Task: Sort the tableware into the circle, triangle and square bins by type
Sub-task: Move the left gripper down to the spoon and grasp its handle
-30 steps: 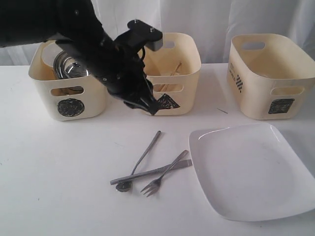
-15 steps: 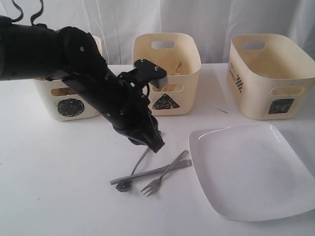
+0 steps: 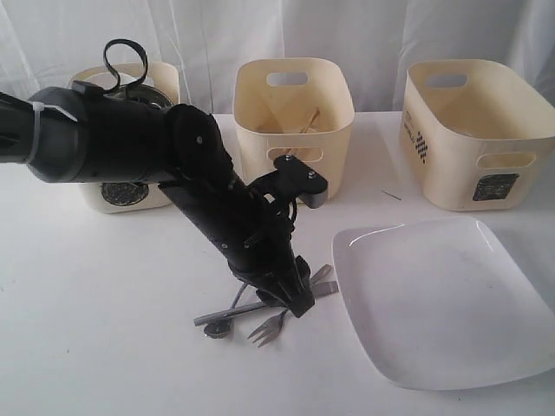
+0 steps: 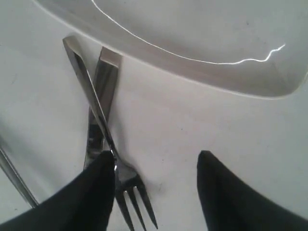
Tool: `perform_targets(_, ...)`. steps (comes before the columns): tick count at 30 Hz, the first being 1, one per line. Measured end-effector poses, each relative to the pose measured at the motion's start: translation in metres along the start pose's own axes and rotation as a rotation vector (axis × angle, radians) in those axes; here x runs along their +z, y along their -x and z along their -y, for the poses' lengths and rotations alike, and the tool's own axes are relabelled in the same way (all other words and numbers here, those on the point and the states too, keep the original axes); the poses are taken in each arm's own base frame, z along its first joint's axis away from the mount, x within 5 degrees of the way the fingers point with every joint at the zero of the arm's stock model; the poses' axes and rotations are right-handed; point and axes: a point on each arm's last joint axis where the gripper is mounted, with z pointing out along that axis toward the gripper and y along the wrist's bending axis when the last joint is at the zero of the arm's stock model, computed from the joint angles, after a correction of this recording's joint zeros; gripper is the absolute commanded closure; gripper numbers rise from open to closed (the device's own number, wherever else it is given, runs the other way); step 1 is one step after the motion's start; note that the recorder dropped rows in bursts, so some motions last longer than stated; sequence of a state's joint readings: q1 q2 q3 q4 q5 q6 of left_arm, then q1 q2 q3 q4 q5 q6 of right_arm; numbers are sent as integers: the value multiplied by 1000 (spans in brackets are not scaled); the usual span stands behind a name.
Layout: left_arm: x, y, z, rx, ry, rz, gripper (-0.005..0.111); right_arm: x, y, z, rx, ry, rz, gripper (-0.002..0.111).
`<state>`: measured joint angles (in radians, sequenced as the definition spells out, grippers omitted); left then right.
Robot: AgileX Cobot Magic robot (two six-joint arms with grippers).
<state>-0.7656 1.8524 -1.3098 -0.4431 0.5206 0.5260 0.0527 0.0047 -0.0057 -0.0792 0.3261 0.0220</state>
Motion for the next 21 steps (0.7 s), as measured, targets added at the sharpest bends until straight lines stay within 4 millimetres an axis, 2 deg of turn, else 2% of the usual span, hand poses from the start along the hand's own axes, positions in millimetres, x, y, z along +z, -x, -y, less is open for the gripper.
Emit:
perform_targets(11,0,1,-13,42,139,9,50,0,0,0,15,0,0,108)
perform_targets(16,-8,-8,-47,-78,272,2,50,0,0,0,18,0,0,108)
perform_targets(21,2,-15,-59,-111,282,-26,50,0,0,0,18,0,0,108)
